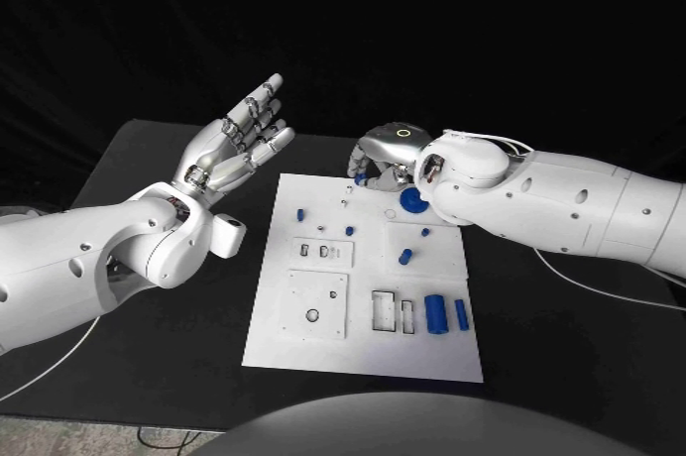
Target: Assemble the parts on the task board
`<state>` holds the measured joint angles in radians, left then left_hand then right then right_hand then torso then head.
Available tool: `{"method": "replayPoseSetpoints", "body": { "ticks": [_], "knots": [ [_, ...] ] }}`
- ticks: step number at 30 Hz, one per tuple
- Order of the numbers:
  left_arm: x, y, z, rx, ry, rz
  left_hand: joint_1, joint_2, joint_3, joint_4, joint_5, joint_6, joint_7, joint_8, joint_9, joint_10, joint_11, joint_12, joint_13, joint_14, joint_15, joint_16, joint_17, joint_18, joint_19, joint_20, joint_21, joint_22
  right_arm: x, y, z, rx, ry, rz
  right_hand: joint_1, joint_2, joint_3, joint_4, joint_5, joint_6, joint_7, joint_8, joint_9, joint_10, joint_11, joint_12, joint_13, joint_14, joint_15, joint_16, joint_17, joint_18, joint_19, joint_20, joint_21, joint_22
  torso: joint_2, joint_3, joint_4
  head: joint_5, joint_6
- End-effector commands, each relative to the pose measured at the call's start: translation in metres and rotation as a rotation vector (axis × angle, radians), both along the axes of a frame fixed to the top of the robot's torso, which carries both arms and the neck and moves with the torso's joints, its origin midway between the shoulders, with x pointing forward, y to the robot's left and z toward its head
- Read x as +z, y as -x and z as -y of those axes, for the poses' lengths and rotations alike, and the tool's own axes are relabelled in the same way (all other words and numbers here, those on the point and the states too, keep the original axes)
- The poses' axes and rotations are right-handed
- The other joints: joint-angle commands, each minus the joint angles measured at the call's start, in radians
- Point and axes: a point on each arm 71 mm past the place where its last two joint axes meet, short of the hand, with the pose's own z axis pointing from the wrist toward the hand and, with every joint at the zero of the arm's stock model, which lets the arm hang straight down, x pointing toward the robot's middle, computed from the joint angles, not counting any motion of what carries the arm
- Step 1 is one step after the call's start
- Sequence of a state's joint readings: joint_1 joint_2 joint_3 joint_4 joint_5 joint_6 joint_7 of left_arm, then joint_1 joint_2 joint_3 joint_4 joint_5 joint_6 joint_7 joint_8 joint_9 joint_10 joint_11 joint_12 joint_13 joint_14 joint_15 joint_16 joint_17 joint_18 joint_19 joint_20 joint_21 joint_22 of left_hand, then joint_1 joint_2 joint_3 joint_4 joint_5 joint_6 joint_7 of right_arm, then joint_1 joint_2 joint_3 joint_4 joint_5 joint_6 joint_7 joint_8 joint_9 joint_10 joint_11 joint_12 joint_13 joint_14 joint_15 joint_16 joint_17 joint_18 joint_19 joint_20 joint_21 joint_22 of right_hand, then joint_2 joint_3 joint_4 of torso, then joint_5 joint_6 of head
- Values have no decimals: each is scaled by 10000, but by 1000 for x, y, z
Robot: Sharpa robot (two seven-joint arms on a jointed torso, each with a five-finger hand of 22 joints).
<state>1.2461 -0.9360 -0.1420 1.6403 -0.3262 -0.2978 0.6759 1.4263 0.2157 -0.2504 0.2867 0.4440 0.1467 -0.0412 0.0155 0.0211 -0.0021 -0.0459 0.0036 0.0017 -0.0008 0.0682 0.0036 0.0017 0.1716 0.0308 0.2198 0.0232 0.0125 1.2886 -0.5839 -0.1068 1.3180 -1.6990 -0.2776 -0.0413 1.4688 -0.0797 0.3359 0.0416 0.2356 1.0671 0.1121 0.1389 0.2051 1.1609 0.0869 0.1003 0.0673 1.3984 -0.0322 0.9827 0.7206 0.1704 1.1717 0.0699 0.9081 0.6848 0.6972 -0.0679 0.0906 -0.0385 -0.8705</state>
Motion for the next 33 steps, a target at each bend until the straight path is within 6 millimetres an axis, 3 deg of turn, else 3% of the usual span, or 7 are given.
{"method": "replayPoseSetpoints", "body": {
  "ticks": [1,11,19,33],
  "knots": [
    [0,0,3,-247,91,-40,81,-17,52,-15,58,-13,89,65,12,21,64,-36,-17,8,88,-36,-17,89,-27,76,-9,2,-1,-6,-5,-112,83,-199,-41,-98,56,15,-64,-28,64,-73,15,289,-233,-35,-27,-3,90,49,30,26,-14,84,46,35,38,-17,50,-48,9],
    [-1,-1,6,-337,142,-91,128,1,75,-18,98,0,112,67,13,21,107,-36,-17,8,115,-36,-17,90,-20,87,-4,5,-13,-19,-13,-333,365,-292,-82,-154,119,54,-171,-106,75,-147,5,277,-221,-96,-28,-9,100,59,44,24,-10,106,92,125,89,-54,122,-150,1],
    [-1,-1,5,-338,151,-112,155,8,87,-20,126,17,123,70,16,21,135,-36,-17,8,131,-36,-17,91,-17,93,-2,6,-17,-21,-11,-430,451,-336,-83,-172,157,62,-201,-140,79,-180,0,252,-212,-131,-29,-20,98,60,50,25,-16,113,103,156,72,-56,91,-121,-21],
    [-1,-1,7,-369,179,-158,172,12,95,-21,145,18,132,70,16,21,149,-36,-17,8,141,-36,-17,91,-14,99,1,7,-21,-21,-11,-420,502,-502,-52,-189,229,52,-195,-177,84,-221,-5,223,-202,-177,-29,-51,86,24,7,5,20,113,203,313,74,-69,105,-186,-21]
  ]
}}
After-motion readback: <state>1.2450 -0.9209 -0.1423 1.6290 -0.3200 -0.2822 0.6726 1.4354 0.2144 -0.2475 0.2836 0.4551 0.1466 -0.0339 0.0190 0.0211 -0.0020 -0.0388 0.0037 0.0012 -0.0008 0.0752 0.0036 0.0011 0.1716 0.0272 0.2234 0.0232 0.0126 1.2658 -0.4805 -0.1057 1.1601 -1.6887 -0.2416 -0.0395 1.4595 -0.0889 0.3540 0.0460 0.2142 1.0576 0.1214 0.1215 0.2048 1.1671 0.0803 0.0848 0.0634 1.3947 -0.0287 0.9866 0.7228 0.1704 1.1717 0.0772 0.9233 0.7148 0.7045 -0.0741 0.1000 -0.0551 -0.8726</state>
